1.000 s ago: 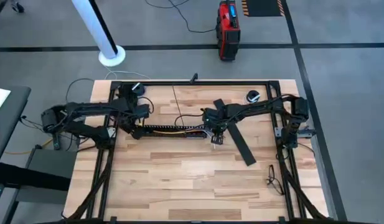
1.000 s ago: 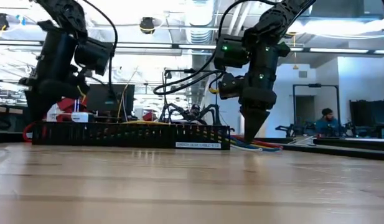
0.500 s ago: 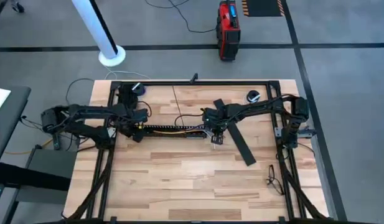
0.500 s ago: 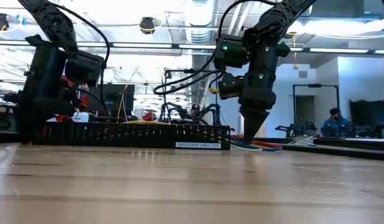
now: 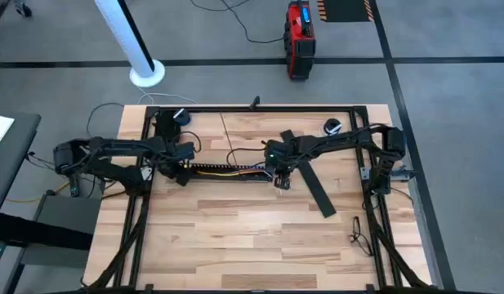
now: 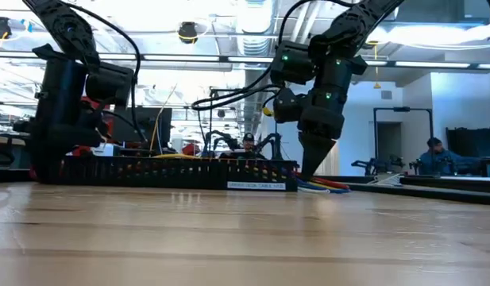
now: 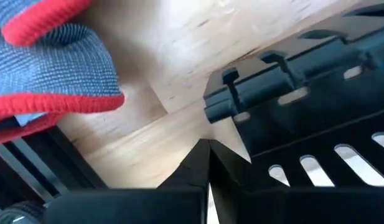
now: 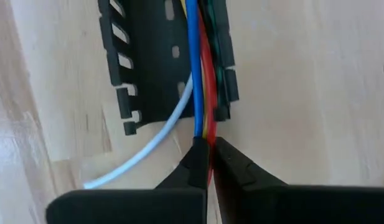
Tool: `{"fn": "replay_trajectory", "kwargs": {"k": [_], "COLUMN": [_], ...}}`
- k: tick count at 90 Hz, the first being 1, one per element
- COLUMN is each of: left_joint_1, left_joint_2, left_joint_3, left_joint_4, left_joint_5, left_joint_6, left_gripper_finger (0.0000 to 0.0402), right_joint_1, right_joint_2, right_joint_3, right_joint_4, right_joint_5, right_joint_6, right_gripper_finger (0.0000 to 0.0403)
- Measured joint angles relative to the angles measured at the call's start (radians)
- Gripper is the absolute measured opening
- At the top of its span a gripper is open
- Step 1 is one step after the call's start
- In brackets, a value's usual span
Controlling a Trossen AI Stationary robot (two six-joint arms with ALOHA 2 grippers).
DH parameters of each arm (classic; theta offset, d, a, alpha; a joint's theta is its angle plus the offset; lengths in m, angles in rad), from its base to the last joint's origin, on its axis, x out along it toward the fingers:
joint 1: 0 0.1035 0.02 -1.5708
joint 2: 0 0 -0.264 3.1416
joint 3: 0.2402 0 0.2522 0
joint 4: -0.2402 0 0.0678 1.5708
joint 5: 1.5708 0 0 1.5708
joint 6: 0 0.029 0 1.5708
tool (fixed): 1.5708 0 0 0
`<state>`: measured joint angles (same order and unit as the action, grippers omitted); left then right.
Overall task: Ziptie cables
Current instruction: Put the zip tied cable into the black cable duct
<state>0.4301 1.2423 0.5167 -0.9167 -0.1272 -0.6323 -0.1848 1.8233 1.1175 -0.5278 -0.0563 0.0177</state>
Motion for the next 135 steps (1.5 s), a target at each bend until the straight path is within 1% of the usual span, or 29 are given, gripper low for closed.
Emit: {"fn": "replay_trajectory", "kwargs": {"k": [21,47,57,64,73,89,95,101,110,135], "left_joint_1": [0.000,-0.012,-0.024,-0.029,-0.030,-0.030,-0.031,-0.031,-0.031,-0.031], "left_joint_2": [0.000,0.000,0.001,0.001,0.001,0.001,0.001,0.001,0.001,0.001], "left_joint_3": [0.000,0.000,0.000,0.000,0.000,0.000,0.000,0.000,0.000,0.000], "left_joint_4": [0.021,0.028,0.030,0.030,0.030,0.031,0.033,0.041,0.049,0.061], "left_joint_5": [0.000,0.003,0.000,-0.003,-0.004,-0.008,-0.009,-0.011,-0.013,-0.018], "left_joint_6": [0.000,0.005,0.006,0.005,0.005,0.005,0.005,0.004,0.008,0.011], "left_gripper_finger": [0.0000,0.0000,0.0000,0.0000,0.0000,0.0000,0.0000,0.0000,0.0000,0.0000], "right_joint_1": [0.004,0.021,0.020,0.021,0.021,0.025,0.026,0.028,0.040,0.123], "right_joint_2": [0.000,0.000,0.000,0.000,0.000,0.000,0.000,0.000,0.000,0.013], "right_joint_3": [0.002,0.057,0.070,0.085,0.108,0.148,0.156,0.157,0.156,0.156], "right_joint_4": [0.004,-0.021,-0.039,-0.066,-0.102,-0.159,-0.194,-0.233,-0.270,-0.216], "right_joint_5": [-0.027,-0.034,-0.033,-0.033,-0.035,-0.048,-0.057,-0.060,-0.059,-0.042], "right_joint_6": [0.005,0.003,0.003,0.003,0.007,0.009,0.031,0.060,0.116,0.236], "right_gripper_finger": [0.0001,0.0001,0.0010,0.0026,0.0059,0.0135,0.0165,0.0186,0.0200,0.0212]}}
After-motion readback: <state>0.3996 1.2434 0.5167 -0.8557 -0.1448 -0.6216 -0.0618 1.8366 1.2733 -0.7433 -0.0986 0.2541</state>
